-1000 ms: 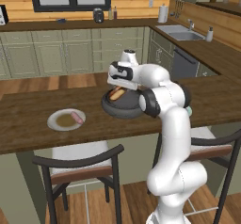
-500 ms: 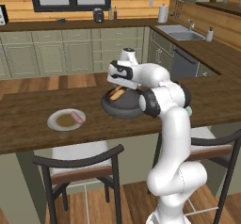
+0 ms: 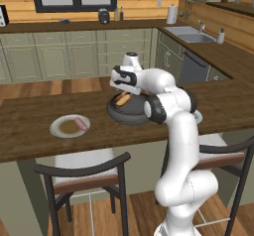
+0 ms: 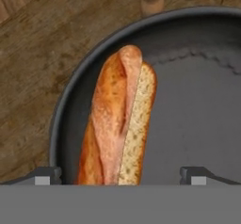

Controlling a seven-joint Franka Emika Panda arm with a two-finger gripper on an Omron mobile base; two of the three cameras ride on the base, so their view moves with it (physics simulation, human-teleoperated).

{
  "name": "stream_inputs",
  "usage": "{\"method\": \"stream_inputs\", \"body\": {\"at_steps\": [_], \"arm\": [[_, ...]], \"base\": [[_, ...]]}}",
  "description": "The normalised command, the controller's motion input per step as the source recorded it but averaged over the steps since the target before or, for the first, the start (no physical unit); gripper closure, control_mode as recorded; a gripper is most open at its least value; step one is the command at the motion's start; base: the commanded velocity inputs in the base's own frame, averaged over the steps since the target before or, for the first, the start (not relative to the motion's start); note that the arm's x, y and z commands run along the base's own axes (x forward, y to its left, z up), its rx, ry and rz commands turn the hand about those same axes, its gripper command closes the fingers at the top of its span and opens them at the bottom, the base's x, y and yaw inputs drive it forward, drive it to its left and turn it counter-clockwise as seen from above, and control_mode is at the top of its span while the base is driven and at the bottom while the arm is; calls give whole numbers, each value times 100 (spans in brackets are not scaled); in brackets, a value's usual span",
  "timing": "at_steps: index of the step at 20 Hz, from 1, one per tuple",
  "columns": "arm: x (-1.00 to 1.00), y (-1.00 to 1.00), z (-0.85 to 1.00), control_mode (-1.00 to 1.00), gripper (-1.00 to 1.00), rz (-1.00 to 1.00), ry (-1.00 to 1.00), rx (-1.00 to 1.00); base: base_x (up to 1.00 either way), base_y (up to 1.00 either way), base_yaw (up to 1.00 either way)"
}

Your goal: Place one bun and one sausage from the bowl on each plate.

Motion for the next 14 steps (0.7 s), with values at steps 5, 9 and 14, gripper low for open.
{"method": "stream_inputs", "body": {"at_steps": [5, 9, 14], "arm": [[12, 1, -18, -100, -100, 0, 0, 0], [15, 1, -26, -100, -100, 0, 0, 0], [9, 1, -9, -100, -100, 0, 1, 0]], "base": [[0, 0, 0], [0, 0, 0], [0, 0, 0]]}}
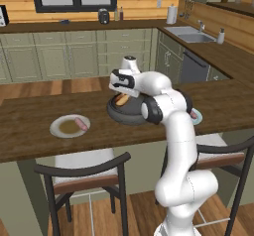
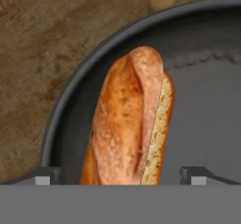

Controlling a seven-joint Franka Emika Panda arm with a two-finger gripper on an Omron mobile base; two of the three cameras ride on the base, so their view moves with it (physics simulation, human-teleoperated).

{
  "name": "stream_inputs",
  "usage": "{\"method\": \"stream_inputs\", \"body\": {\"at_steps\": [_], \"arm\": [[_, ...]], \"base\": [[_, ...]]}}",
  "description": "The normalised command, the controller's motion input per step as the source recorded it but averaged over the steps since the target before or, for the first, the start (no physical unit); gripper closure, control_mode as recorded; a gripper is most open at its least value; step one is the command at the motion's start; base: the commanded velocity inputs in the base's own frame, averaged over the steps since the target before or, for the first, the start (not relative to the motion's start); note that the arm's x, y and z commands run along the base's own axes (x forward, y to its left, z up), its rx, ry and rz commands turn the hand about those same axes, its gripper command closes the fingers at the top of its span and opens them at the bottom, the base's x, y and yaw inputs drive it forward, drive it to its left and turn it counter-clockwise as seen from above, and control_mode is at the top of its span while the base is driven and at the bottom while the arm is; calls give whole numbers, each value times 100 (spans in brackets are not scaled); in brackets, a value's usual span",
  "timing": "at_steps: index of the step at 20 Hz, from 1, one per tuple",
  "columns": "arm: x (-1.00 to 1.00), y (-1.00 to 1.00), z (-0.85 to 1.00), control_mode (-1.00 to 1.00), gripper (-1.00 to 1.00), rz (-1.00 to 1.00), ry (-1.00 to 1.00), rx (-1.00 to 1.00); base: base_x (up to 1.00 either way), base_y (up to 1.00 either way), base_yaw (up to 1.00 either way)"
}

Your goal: Place one bun and one sausage from the bowl on each plate.

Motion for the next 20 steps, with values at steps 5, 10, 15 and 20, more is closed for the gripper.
{"method": "stream_inputs", "body": {"at_steps": [5, 10, 15, 20], "arm": [[0, 0, 0, -100, 100, 0, 1, 0], [0, -1, 0, -100, 100, 0, 0, 0], [-26, -26, 7, -100, 100, 7, -5, 0], [-57, -34, 36, -100, 100, 6, -8, 0]], "base": [[0, 0, 0], [0, 0, 0], [0, 0, 0], [0, 0, 0]]}}
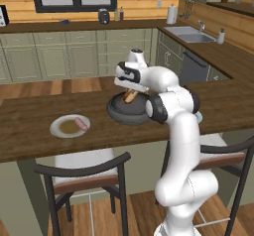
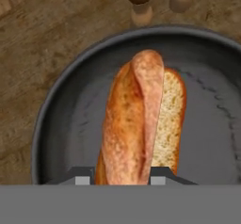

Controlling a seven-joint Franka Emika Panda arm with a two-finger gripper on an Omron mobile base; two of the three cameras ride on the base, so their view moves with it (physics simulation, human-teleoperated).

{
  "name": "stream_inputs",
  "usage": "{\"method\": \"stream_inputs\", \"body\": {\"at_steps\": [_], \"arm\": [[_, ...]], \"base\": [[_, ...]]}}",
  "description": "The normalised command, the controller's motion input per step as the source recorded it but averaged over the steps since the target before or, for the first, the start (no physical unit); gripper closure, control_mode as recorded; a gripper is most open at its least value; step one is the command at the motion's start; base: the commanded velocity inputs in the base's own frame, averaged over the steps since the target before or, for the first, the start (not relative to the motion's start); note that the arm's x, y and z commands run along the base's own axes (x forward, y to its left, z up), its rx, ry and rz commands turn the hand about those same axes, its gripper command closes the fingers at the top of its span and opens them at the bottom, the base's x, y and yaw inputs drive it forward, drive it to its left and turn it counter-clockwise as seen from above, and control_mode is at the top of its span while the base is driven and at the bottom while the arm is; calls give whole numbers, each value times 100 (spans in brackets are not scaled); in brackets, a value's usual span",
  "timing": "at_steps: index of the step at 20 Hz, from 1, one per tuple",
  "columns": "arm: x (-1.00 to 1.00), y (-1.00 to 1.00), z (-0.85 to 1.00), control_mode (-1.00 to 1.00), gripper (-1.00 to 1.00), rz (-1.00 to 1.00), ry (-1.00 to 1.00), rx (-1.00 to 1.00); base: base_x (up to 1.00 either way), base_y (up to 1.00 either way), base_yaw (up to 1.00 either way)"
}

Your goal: Place one bun and one sausage from the bowl on each plate.

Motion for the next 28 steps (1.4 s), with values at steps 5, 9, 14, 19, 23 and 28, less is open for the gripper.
{"method": "stream_inputs", "body": {"at_steps": [5, 9, 14, 19, 23, 28], "arm": [[-86, 21, 41, -100, 100, 11, -3, 0], [-100, 48, 31, -100, 100, 13, -2, 0], [-75, 57, 39, -100, 100, 13, -4, 0], [-30, 73, 32, -100, 100, 15, -2, 0], [0, 86, 2, -100, 100, 13, 0, -2], [0, 83, 0, -100, 100, 13, 0, -5]], "base": [[0, 0, 0], [0, 0, 0], [0, 0, 0], [0, 0, 0], [0, 0, 0], [0, 0, 0]]}}
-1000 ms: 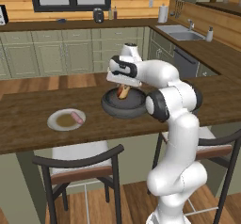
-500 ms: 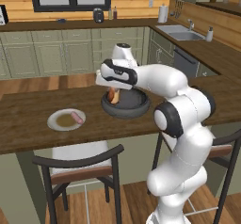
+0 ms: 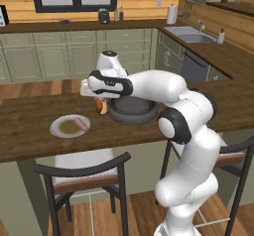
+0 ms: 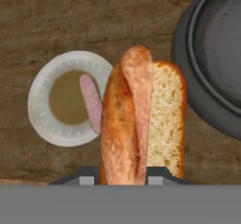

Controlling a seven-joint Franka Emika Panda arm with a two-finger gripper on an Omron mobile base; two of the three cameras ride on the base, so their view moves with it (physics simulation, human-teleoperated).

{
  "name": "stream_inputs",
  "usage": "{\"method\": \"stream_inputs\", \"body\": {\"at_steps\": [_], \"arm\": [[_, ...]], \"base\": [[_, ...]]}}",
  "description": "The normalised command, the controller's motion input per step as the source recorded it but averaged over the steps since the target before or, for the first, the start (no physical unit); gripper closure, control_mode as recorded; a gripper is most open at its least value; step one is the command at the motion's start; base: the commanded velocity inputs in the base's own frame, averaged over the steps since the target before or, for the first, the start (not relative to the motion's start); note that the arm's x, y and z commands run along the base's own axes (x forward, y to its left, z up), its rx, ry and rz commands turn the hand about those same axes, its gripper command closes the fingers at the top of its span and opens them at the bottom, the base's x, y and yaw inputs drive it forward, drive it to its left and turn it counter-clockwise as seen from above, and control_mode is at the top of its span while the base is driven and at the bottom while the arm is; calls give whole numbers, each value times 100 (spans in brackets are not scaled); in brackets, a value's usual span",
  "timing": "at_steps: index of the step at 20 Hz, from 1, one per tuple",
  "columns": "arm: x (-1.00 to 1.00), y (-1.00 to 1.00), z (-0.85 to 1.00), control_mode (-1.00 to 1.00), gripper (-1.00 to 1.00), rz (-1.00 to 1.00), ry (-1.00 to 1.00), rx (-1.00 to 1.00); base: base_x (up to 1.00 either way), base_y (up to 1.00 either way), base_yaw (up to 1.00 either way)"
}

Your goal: Place one bun and one sausage from the bowl on each plate.

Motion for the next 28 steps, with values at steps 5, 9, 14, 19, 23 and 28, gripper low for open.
{"method": "stream_inputs", "body": {"at_steps": [5, 9, 14, 19, 23, 28], "arm": [[0, 66, 0, -100, 100, 13, 0, -4], [0, 57, -1, -100, 100, 10, 1, -6], [0, 32, -9, -100, 100, 14, 7, -8], [3, 18, -16, -100, 100, 18, 16, -8], [14, 19, -26, -100, 100, 14, 23, -8], [40, 15, -26, -100, 100, 7, 17, -6]], "base": [[0, 0, 0], [0, 0, 0], [0, 0, 0], [0, 0, 0], [0, 0, 0], [0, 0, 0]]}}
